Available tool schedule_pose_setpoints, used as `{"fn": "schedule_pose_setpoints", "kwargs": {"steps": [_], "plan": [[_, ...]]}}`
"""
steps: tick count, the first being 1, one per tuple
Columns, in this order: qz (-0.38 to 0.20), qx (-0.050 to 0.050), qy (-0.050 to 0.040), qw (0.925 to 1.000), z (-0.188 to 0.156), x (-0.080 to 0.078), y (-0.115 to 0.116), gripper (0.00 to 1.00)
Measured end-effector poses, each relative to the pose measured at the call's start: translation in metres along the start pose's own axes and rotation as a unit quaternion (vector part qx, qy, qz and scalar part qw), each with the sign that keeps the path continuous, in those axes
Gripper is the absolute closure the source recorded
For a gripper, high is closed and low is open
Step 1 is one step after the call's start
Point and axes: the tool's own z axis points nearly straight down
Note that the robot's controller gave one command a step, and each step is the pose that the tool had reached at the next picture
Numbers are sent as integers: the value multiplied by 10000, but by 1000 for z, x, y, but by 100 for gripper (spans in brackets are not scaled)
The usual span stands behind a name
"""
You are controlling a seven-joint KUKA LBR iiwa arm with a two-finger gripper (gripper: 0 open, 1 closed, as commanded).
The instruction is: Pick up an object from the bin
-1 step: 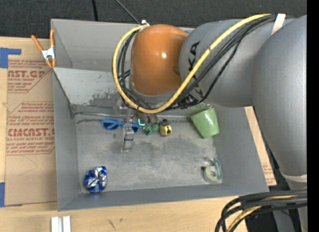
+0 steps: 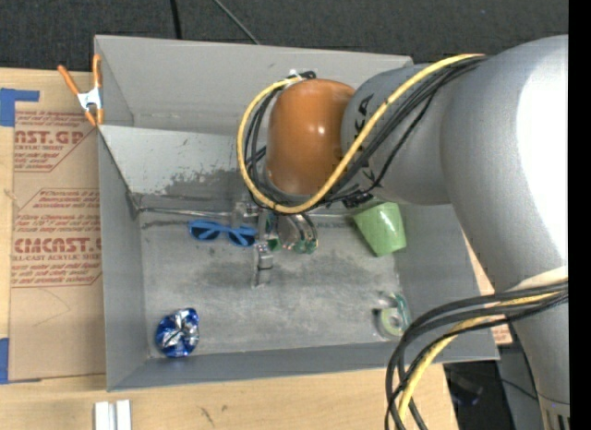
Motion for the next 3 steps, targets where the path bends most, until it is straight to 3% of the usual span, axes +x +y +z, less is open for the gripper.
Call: {"fn": "schedule_pose_setpoints", "kwargs": {"steps": [1,2,3], "plan": [[-1952,-7,-23,9808,19,9,-25,0],[-2865,-12,-46,9581,30,-9,31,0],[-3535,-25,-56,9354,-2,3,130,0]]}}
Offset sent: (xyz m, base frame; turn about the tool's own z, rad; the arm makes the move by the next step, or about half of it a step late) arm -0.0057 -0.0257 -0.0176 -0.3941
